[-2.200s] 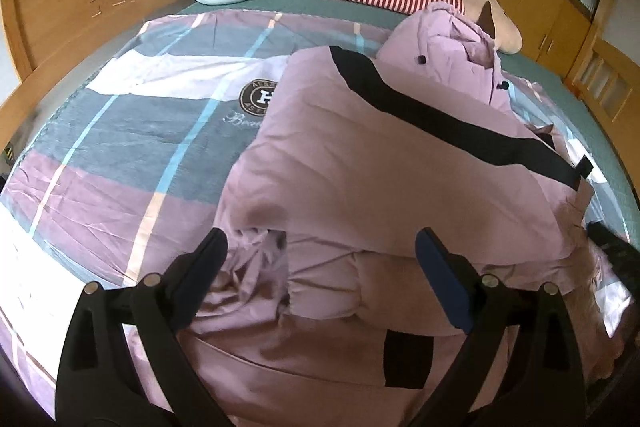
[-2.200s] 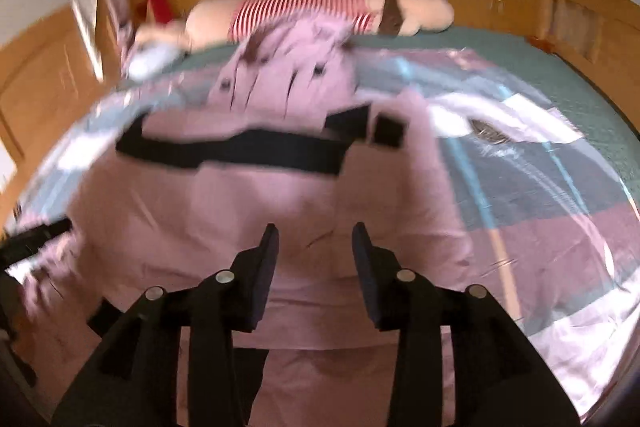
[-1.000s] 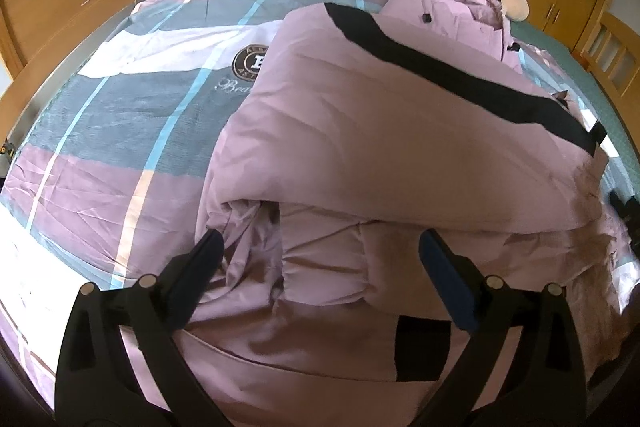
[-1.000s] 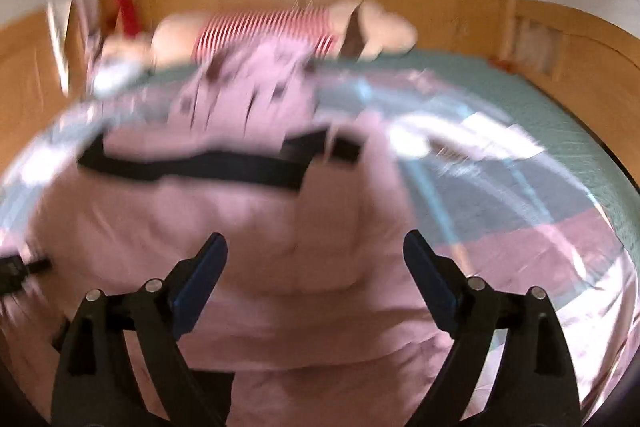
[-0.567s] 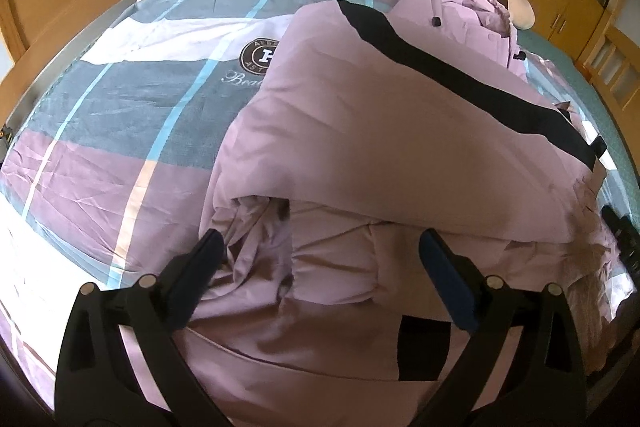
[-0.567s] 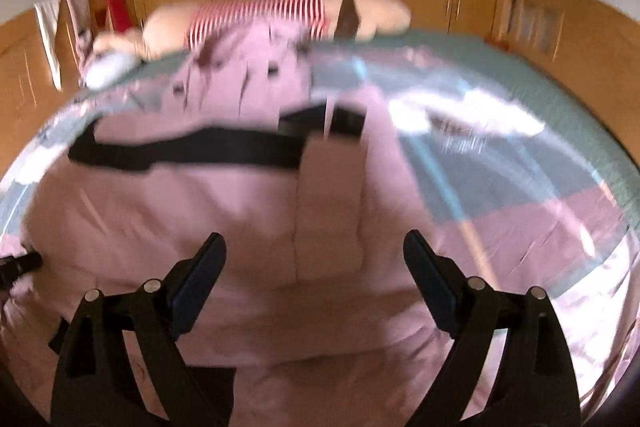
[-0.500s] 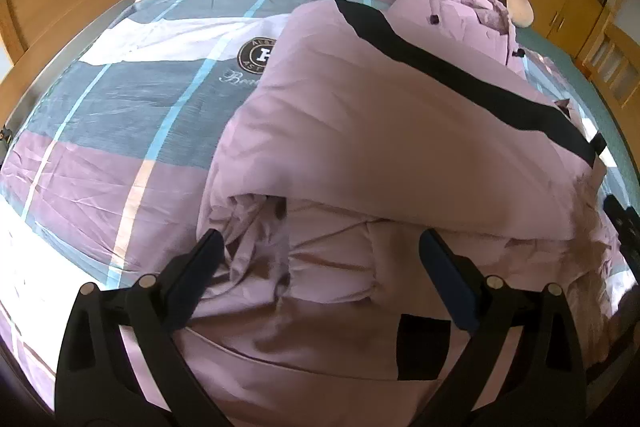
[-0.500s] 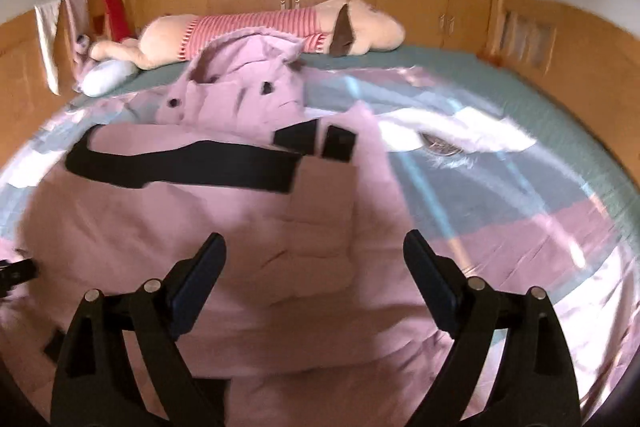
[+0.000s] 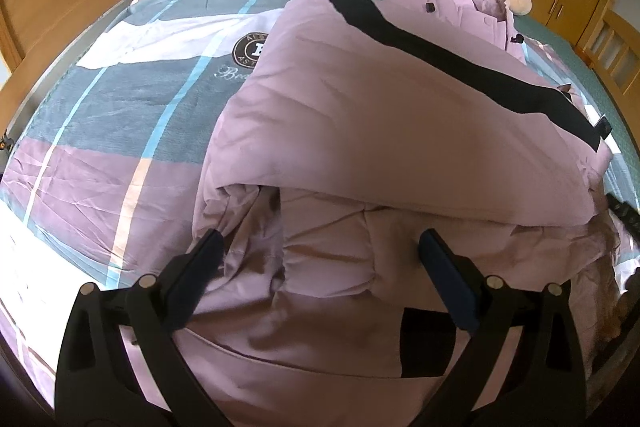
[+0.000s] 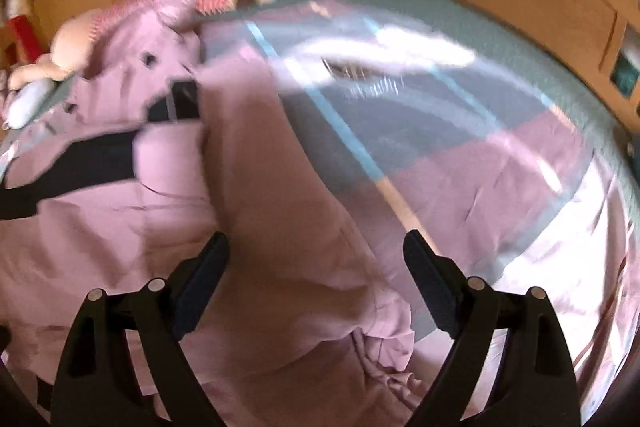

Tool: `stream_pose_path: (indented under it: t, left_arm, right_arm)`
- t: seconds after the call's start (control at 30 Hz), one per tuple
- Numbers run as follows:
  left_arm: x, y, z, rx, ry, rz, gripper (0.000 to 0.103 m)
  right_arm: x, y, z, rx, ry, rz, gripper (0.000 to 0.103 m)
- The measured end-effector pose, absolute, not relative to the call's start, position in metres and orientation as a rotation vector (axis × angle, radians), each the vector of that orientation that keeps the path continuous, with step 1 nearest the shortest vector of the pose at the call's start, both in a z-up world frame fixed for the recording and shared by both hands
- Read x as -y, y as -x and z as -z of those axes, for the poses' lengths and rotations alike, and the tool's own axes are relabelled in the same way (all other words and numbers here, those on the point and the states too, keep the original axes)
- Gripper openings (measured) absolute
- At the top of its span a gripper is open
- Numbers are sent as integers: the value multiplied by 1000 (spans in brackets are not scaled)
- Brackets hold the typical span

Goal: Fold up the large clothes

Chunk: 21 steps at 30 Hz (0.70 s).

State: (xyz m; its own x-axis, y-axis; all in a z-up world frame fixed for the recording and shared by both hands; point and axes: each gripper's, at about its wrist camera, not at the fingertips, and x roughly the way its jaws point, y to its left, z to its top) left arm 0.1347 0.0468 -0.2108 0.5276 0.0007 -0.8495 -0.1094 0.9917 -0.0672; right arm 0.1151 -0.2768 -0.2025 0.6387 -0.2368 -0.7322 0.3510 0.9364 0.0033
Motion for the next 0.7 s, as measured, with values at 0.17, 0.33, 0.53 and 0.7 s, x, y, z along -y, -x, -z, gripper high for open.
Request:
stream_pose_path:
  t: [0.17, 0.33, 0.53, 0.7]
  left_arm:
    - [-44, -137, 218, -1038, 104, -65, 101]
    - [-45, -133, 207, -996, 95, -86, 101]
    - [-52, -122, 179, -872, 101, -90, 101]
    - [-65, -129, 192, -946, 140, -98, 101]
  right_arm:
    - [268, -116, 204, -854, -18, 392, 90]
    - [301, -103, 194, -844, -211, 433, 88]
    - [269, -112, 115, -712, -197, 161, 92]
    - [231, -238, 101, -774, -181, 20, 92]
